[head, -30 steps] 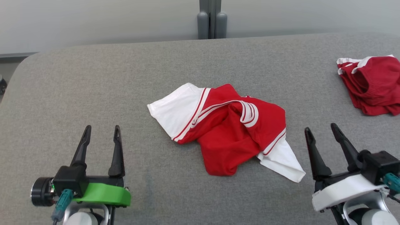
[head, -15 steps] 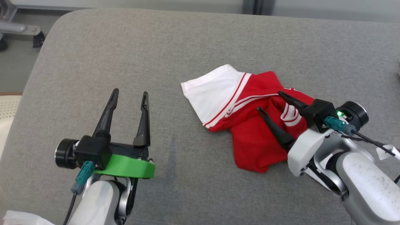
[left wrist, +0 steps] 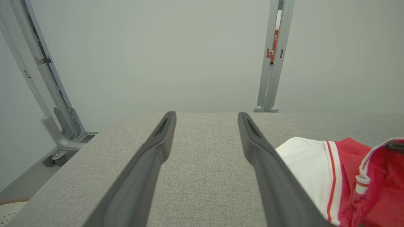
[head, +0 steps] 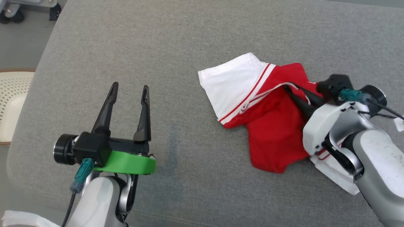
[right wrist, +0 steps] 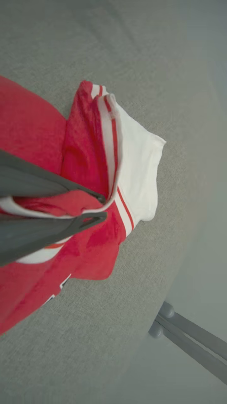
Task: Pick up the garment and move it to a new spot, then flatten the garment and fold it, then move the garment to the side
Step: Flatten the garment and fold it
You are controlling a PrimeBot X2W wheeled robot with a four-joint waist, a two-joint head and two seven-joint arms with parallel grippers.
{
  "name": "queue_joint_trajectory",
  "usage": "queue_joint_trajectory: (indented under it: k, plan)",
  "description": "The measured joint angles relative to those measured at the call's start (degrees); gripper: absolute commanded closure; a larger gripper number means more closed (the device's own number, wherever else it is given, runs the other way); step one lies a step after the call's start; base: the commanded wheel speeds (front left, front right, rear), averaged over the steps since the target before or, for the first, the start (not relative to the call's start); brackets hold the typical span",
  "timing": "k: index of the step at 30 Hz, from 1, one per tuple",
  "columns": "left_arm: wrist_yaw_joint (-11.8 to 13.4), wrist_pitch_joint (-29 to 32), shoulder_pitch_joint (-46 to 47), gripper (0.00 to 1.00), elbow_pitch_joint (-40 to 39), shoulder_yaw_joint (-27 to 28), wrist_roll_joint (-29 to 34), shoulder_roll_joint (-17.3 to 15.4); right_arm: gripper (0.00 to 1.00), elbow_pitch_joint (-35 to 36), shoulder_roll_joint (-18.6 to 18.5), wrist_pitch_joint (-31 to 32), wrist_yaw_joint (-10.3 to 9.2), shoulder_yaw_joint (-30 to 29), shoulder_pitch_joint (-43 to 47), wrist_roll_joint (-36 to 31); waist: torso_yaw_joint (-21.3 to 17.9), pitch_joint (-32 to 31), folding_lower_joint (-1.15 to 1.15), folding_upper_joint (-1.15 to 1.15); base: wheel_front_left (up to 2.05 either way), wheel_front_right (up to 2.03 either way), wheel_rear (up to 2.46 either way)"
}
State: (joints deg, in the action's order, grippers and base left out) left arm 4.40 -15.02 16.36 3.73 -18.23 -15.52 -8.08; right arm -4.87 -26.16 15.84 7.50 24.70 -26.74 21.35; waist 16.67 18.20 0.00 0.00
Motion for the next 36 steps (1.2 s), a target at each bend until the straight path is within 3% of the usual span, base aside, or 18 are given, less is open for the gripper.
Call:
queue_joint_trajectory:
  k: [5,10,14,16,17,18,20,26,31,36]
  plan:
    - [-0.7,0.0,-0.4,0.0,-0.2,1.2,1.1,-0.3,1.0,-0.5,7.3,-7.0,0.02,-12.9,2.8,1.0,-2.3,-0.4,0.0,0.0,0.0,0.0,0.0]
    - [-1.0,0.0,-0.6,0.0,-0.3,1.4,1.6,-0.6,1.0,-3.3,18.8,-13.5,-0.01,-29.6,9.5,2.7,-5.4,-1.1,0.0,0.0,0.0,0.0,0.0]
    - [-1.1,0.0,-1.0,0.0,-0.3,1.5,1.8,-1.0,1.0,-6.3,22.5,-17.1,-0.01,-35.5,14.7,4.5,-7.8,-1.4,0.0,0.0,0.0,0.0,0.0]
    - [-1.1,0.0,-1.2,0.0,-0.1,1.4,2.0,-1.2,1.0,-8.0,23.2,-18.8,-0.01,-37.1,17.1,8.9,-8.9,-1.6,0.0,0.0,0.0,0.0,0.0]
    - [-1.1,0.0,-1.2,0.0,-0.1,1.5,2.0,-1.4,0.63,-8.5,23.2,-19.6,-0.01,-37.1,18.0,9.9,-9.3,-1.7,0.0,0.0,0.0,0.0,0.0]
    - [-0.9,0.0,-1.3,0.0,-0.2,1.6,2.0,-1.5,0.0,-8.9,23.1,-20.6,-0.02,-36.6,18.8,10.3,-9.9,-1.8,0.0,0.0,0.0,0.0,0.0]
    - [-0.8,0.0,-1.7,0.0,-0.4,1.8,2.0,-1.7,0.0,-8.5,23.3,-23.7,-0.02,-35.3,19.6,11.3,-10.9,-1.9,0.0,0.0,0.0,0.0,0.0]
    - [0.2,0.3,-2.3,0.0,-0.9,2.5,2.0,-2.5,0.0,0.1,19.9,-27.4,-0.01,-31.8,20.3,0.1,-13.1,-2.3,0.0,0.0,0.0,0.0,0.0]
    - [0.8,0.7,-3.3,0.0,-1.0,3.1,1.8,-3.3,0.0,8.6,17.6,-23.6,-0.01,-28.9,22.1,-5.5,-14.2,-3.0,0.0,0.0,0.0,0.0,0.0]
    - [1.5,0.9,-5.3,0.0,-0.9,3.3,1.4,-3.6,0.0,14.7,17.9,-20.1,-0.01,-27.7,26.5,-7.4,-14.9,-4.6,0.0,0.0,0.0,0.0,0.0]
